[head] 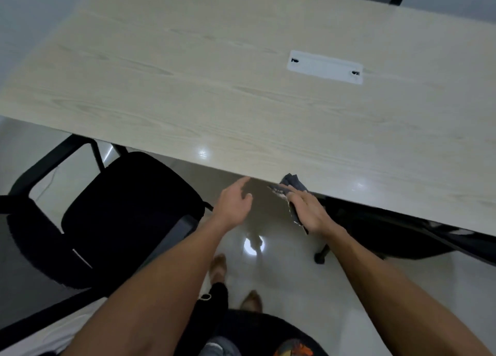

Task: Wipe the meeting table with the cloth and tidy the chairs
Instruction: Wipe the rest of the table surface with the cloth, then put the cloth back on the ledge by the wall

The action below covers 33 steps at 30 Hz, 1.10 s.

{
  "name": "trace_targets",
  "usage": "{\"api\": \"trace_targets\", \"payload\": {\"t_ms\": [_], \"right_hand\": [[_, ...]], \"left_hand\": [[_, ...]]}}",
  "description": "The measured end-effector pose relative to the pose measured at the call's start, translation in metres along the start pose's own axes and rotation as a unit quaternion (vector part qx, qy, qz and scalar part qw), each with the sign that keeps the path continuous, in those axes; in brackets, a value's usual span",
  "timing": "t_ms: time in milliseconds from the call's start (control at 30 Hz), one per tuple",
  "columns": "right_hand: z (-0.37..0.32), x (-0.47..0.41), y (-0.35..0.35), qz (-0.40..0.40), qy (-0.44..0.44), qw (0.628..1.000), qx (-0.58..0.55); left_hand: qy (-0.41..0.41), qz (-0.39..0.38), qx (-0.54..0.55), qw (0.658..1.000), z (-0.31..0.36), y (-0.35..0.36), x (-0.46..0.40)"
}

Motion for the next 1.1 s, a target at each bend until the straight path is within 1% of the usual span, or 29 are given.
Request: {"api": "trace_targets", "payload": {"t_ms": [33, 67, 100, 133, 167, 200, 233, 300, 367, 433, 500, 567, 600, 667, 733, 767, 867, 933, 967, 1100], "right_hand": [[-0.004, 0.007, -0.006, 0.022, 0.043, 0.995, -0.084], [-0.007, 0.009, -0.010, 0.036, 0.088, 0.982, -0.161], [-0.011, 0.022, -0.014, 0.040, 0.131, 0.959, -0.247], [-0.012, 0.028, -0.011, 0.021, 0.175, 0.927, -0.332], [-0.015, 0.035, -0.008, -0.006, 0.214, 0.896, -0.389], [-0.023, 0.041, -0.007, -0.036, 0.234, 0.874, -0.424], [-0.029, 0.047, -0.009, -0.057, 0.240, 0.859, -0.448], [-0.041, 0.053, -0.013, -0.080, 0.232, 0.844, -0.477], [-0.054, 0.052, -0.019, -0.059, 0.224, 0.832, -0.505], [-0.057, 0.050, -0.021, -0.014, 0.218, 0.814, -0.539], [-0.067, 0.051, -0.022, 0.004, 0.195, 0.793, -0.577], [-0.067, 0.057, -0.025, 0.039, 0.194, 0.789, -0.582], [-0.067, 0.057, -0.027, 0.051, 0.183, 0.796, -0.575], [-0.060, 0.055, -0.031, 0.069, 0.161, 0.827, -0.534], [-0.050, 0.050, -0.032, 0.089, 0.155, 0.850, -0.496], [-0.049, 0.054, -0.038, 0.126, 0.156, 0.852, -0.483], [-0.050, 0.064, -0.053, 0.236, 0.158, 0.867, -0.410], [-0.041, 0.079, -0.065, 0.294, 0.169, 0.866, -0.369], [-0.036, 0.088, -0.071, 0.320, 0.174, 0.858, -0.361], [-0.022, 0.128, -0.092, 0.385, 0.175, 0.831, -0.360]], "left_hand": [[-0.007, -0.019, 0.015, 1.000, 0.005, 0.005, 0.005], [-0.015, -0.031, 0.032, 0.999, 0.009, 0.006, 0.006], [-0.013, -0.047, 0.040, 0.998, 0.020, 0.009, 0.015], [-0.009, -0.062, 0.052, 0.997, 0.028, 0.009, 0.018], [-0.013, -0.080, 0.064, 0.995, 0.036, 0.009, 0.019], [-0.023, -0.105, 0.089, 0.990, 0.043, 0.009, 0.020], [-0.030, -0.135, 0.116, 0.984, 0.052, 0.010, 0.025], [-0.045, -0.194, 0.161, 0.967, 0.067, 0.008, 0.033], [-0.057, -0.235, 0.179, 0.954, 0.074, 0.004, 0.035], [-0.060, -0.243, 0.195, 0.948, 0.076, -0.003, 0.035], [-0.049, -0.228, 0.184, 0.955, 0.079, -0.009, 0.035], [-0.032, -0.185, 0.139, 0.972, 0.080, -0.018, 0.035], [-0.019, -0.161, 0.118, 0.980, 0.080, -0.022, 0.033], [0.017, -0.128, 0.076, 0.989, 0.082, -0.030, 0.030], [0.040, -0.127, 0.043, 0.990, 0.086, -0.029, 0.028], [0.053, -0.136, 0.022, 0.989, 0.094, -0.024, 0.028], [0.079, -0.131, 0.000, 0.988, 0.108, -0.017, 0.028], [0.098, -0.145, -0.014, 0.985, 0.122, -0.004, 0.029], [0.105, -0.151, -0.018, 0.983, 0.130, 0.004, 0.032], [0.131, -0.189, -0.028, 0.973, 0.158, 0.039, 0.044]]}}
Point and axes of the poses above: each hand's wrist, its own x-axis away from the middle knuckle, its own y-axis out of the palm, z = x × y, the point moved 7 cm from there along -x, towards the middle knuckle, and after that the axes turned 9 degrees about -y, right-handed, at the moved point
